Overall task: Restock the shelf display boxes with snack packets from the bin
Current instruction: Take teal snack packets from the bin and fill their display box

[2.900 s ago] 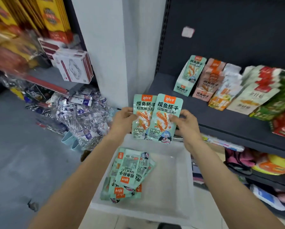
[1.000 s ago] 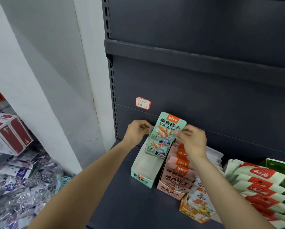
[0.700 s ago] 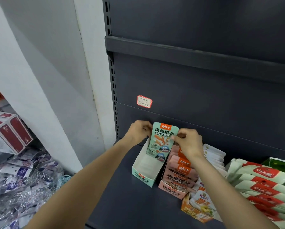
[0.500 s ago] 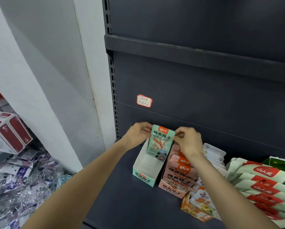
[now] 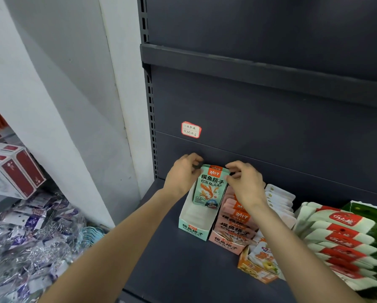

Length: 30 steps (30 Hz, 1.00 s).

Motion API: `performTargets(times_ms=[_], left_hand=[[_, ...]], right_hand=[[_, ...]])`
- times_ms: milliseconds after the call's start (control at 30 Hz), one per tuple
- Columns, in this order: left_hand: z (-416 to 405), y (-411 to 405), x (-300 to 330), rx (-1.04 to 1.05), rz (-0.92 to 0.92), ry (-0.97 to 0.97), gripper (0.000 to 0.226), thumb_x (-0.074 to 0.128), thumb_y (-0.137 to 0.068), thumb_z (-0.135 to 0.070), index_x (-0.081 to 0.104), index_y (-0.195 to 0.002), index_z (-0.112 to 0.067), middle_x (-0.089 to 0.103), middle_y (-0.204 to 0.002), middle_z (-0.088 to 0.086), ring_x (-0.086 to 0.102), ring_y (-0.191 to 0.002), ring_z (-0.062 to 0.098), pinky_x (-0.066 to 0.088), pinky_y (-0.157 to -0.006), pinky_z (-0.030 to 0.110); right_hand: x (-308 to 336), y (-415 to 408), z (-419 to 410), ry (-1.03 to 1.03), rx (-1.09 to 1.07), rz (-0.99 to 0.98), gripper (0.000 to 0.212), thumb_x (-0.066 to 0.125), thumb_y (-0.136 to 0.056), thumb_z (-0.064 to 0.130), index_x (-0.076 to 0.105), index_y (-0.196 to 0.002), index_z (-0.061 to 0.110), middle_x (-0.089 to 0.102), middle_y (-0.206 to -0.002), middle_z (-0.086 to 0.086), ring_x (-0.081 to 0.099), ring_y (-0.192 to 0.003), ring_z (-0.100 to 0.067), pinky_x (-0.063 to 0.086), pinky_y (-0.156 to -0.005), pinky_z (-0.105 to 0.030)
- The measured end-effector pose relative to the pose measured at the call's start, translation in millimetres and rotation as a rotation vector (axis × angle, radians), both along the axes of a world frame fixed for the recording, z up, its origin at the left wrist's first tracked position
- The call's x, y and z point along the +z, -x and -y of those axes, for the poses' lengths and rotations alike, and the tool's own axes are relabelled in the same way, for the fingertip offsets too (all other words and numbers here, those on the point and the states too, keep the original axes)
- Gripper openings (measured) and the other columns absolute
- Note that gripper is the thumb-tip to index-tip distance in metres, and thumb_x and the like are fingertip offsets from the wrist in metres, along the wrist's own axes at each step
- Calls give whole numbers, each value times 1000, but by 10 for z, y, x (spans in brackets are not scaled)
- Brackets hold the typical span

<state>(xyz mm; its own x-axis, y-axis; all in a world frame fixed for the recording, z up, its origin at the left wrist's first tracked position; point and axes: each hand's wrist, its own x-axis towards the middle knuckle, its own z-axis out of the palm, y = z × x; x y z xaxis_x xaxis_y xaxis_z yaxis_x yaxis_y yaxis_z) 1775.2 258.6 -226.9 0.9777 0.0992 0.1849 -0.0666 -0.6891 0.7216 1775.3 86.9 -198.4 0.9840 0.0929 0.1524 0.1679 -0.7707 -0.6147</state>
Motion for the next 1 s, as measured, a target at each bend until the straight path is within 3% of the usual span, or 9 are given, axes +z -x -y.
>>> performTargets(times_ms=[200, 333, 533, 600, 767, 1000], left_hand=[[-46, 450, 218, 30, 95, -58, 25, 56, -92, -21, 57, -116, -18, 60, -108, 0, 58, -91, 12, 52, -82, 35], [-220, 1005, 365, 98, 161, -101, 20, 50, -95, -25, 59, -111, -18, 63, -101, -2, 59, -88, 14, 51, -78, 36], [-654, 2275, 194, 138, 62, -108, 22, 47, -96, -30, 59, -111, -19, 65, -99, 0, 61, -89, 19, 49, -76, 36], [-805, 2733, -1, 131, 12, -77, 22, 50, -95, -27, 60, -111, -16, 67, -100, 3, 62, -89, 20, 50, -77, 39], [-1128, 3705, -602, 150, -125, -17, 15, 53, -93, -19, 63, -103, -13, 68, -91, 7, 63, -81, 24, 50, -71, 36], [-1403, 4489, -1354, 127, -357, 11, 27, 53, -93, -14, 58, -120, -11, 59, -117, 9, 58, -100, 22, 42, -87, 29]], right_hand=[[99, 404, -236, -119, 81, -4, 24, 63, -88, 14, 64, -111, 20, 62, -107, 4, 57, -83, -3, 39, -63, -5], [130, 883, -475, -223, 97, 2, 23, 60, -88, 9, 65, -108, 18, 64, -105, 0, 58, -82, -6, 47, -76, -20], [-57, 2055, -887, -219, 180, -44, 21, 57, -91, 12, 63, -110, 18, 60, -100, 3, 54, -77, -2, 38, -67, -8], [-239, 2484, -1008, -187, 195, -92, 22, 56, -92, 11, 64, -111, 18, 61, -102, 2, 55, -80, -3, 38, -71, -5], [-881, 3439, -1215, -153, 150, -246, 23, 57, -89, 6, 66, -109, 12, 63, -103, -5, 56, -83, -11, 40, -77, -13], [-1620, 4236, -1292, -112, 73, -445, 30, 57, -89, 7, 60, -119, 12, 62, -111, -9, 57, -86, -14, 41, -79, -18]])
